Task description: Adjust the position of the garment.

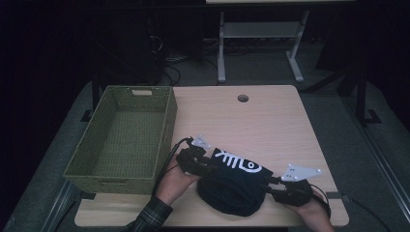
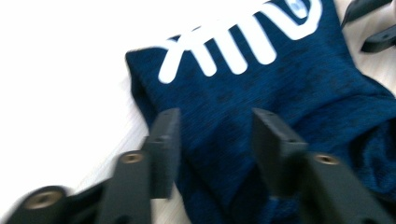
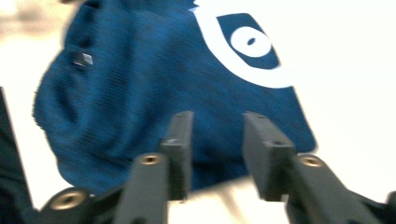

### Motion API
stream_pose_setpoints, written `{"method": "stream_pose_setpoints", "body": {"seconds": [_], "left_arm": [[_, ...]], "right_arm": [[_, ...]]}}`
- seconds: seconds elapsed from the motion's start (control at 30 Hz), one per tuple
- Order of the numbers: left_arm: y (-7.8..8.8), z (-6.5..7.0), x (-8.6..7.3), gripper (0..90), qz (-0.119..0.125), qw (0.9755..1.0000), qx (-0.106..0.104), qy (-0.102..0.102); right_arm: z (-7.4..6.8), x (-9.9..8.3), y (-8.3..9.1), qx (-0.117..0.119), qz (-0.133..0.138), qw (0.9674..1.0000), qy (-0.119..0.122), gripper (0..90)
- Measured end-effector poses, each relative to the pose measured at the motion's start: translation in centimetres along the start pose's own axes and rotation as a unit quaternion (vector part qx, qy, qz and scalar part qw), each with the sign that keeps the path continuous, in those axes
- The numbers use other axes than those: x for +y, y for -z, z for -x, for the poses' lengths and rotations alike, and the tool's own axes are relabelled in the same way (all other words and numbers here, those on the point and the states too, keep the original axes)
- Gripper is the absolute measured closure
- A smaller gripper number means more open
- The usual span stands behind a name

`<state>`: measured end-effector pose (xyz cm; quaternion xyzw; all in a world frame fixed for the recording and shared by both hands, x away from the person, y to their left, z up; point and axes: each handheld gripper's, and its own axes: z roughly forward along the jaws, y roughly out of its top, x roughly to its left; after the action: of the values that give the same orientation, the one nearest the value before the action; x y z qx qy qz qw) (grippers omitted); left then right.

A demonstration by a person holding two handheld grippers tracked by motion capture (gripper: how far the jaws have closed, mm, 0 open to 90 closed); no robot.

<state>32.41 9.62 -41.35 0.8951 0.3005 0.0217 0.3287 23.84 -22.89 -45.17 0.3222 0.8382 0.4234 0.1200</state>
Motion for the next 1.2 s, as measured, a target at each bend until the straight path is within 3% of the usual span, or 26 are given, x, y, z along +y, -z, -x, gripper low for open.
{"method": "stream_pose_setpoints", "body": {"seconds": [0.17, 0.33, 0.47, 0.73, 1.0, 1.2], "left_arm": [[-0.9, -0.8, -0.5, 36.5, -0.003, 0.9998, -0.001, 0.021], [-1.7, -1.1, -0.8, 28.1, -0.011, 0.9996, -0.008, 0.024], [-2.3, -1.3, -1.0, 25.6, -0.016, 0.9994, -0.011, 0.027], [-3.6, -1.4, -1.3, 23.0, -0.029, 0.9992, -0.013, 0.022], [-3.9, -1.3, -1.5, 23.1, -0.03, 0.9994, -0.005, 0.016], [-3.9, -1.0, -1.4, 34.7, -0.03, 0.9994, -0.016, 0.011]], "right_arm": [[1.7, -1.5, 1.1, -0.047, -0.012, 0.9982, -0.036, 36.7], [3.6, -2.8, 1.2, -0.087, -0.03, 0.9932, -0.071, 18.8], [4.5, -3.3, 1.0, -0.105, -0.031, 0.9908, -0.079, 14.0], [5.0, -3.6, 0.1, -0.131, -0.048, 0.9866, -0.084, 8.2], [5.2, -3.5, 0.1, -0.133, -0.048, 0.9863, -0.085, 7.9], [5.2, -3.5, 0.1, -0.131, -0.049, 0.9866, -0.083, 7.8]]}}
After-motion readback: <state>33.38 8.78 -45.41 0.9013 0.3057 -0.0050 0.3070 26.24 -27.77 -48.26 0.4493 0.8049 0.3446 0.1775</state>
